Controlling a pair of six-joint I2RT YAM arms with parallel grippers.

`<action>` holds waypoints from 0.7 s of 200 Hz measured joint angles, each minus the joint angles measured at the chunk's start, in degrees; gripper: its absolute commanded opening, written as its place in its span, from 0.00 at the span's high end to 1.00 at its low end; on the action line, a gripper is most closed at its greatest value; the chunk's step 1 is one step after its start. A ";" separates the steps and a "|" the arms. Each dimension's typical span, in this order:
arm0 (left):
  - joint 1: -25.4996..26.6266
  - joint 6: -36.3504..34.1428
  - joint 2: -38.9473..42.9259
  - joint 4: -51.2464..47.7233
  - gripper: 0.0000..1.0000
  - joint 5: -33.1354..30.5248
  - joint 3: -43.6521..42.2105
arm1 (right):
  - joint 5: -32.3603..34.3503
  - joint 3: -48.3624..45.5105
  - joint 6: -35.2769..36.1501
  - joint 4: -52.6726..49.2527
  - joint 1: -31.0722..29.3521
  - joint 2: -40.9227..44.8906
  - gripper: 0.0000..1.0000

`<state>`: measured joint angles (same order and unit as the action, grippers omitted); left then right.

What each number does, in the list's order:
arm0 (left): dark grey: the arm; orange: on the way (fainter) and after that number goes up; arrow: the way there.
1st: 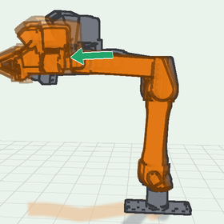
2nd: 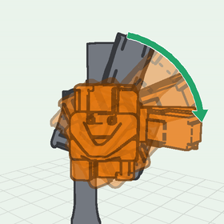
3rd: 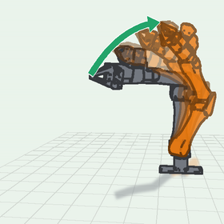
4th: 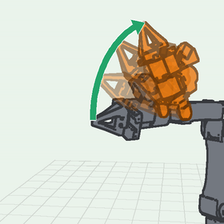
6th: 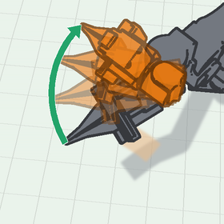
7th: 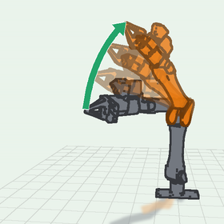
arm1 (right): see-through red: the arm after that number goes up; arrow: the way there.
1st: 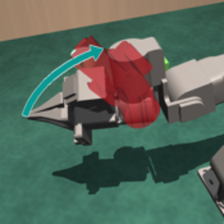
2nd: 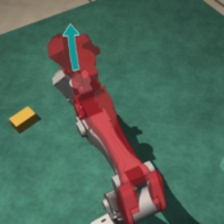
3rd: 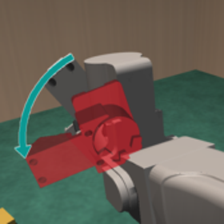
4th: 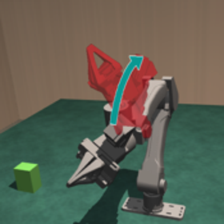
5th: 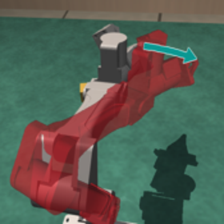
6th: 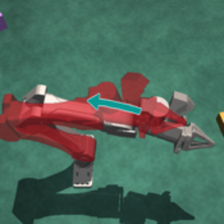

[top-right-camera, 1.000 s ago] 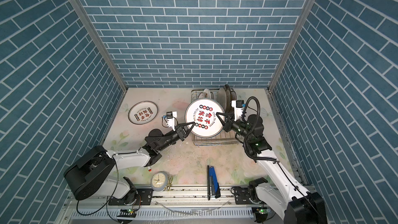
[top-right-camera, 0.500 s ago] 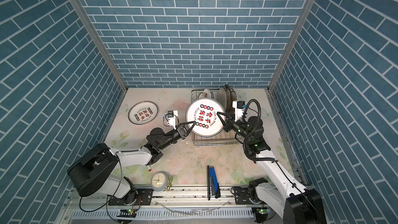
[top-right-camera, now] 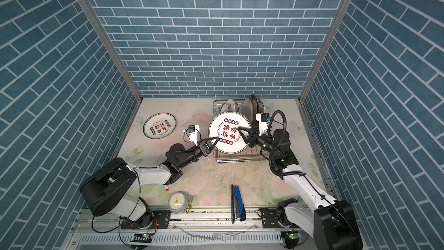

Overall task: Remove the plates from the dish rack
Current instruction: 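Bring the plate toward the left gripper and close the left gripper on its rim, then pull the plate away with the left gripper while the right gripper releases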

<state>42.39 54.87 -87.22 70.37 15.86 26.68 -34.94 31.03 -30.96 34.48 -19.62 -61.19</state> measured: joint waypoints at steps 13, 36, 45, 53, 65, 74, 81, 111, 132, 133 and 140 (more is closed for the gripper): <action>0.00 0.02 0.22 -0.02 1.00 -0.57 -0.48 | -0.31 0.00 -0.09 -0.07 0.00 -0.02 0.14; 0.00 0.00 0.55 0.04 1.00 -1.25 -1.01 | -0.66 0.00 -0.24 -0.26 0.00 -0.15 0.01; 0.00 0.00 0.66 0.02 1.00 -1.33 -1.03 | -0.70 0.02 -0.22 -0.28 -0.07 -0.22 0.01; 0.00 0.00 0.76 0.04 1.00 -1.44 -1.03 | -0.74 0.02 -0.22 -0.35 -0.15 -0.33 0.01; 0.00 0.00 0.79 0.26 1.00 -1.53 -1.09 | -0.79 0.02 -0.22 -0.61 -0.26 -0.50 0.01; 0.00 0.00 0.85 0.28 1.00 -1.70 -1.25 | -0.85 0.02 -0.22 -0.85 -0.28 -0.57 0.01; 0.00 0.00 0.94 0.20 1.00 -1.75 -1.38 | -0.90 0.02 -0.22 -1.05 -0.33 -0.57 0.01; -0.24 -0.31 1.79 -0.55 1.00 -1.64 -1.44 | -0.26 0.20 -0.17 -2.58 -0.37 -0.52 0.01; -1.03 -0.39 3.08 -1.97 1.00 -0.90 -1.44 | 2.71 1.40 -0.04 -6.99 -0.37 -0.17 0.01; -1.09 -0.39 3.17 -2.01 1.00 -0.87 -1.44 | 2.84 1.46 -0.04 -7.15 -0.37 -0.15 0.01; -1.51 -0.33 3.56 -2.23 1.00 -0.74 -1.44 | 3.72 1.86 0.02 -8.07 -0.37 0.09 0.01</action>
<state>40.88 54.54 -83.66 68.14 15.11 25.23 -31.22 32.88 -30.94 26.41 -19.99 -61.10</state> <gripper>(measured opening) 0.093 0.989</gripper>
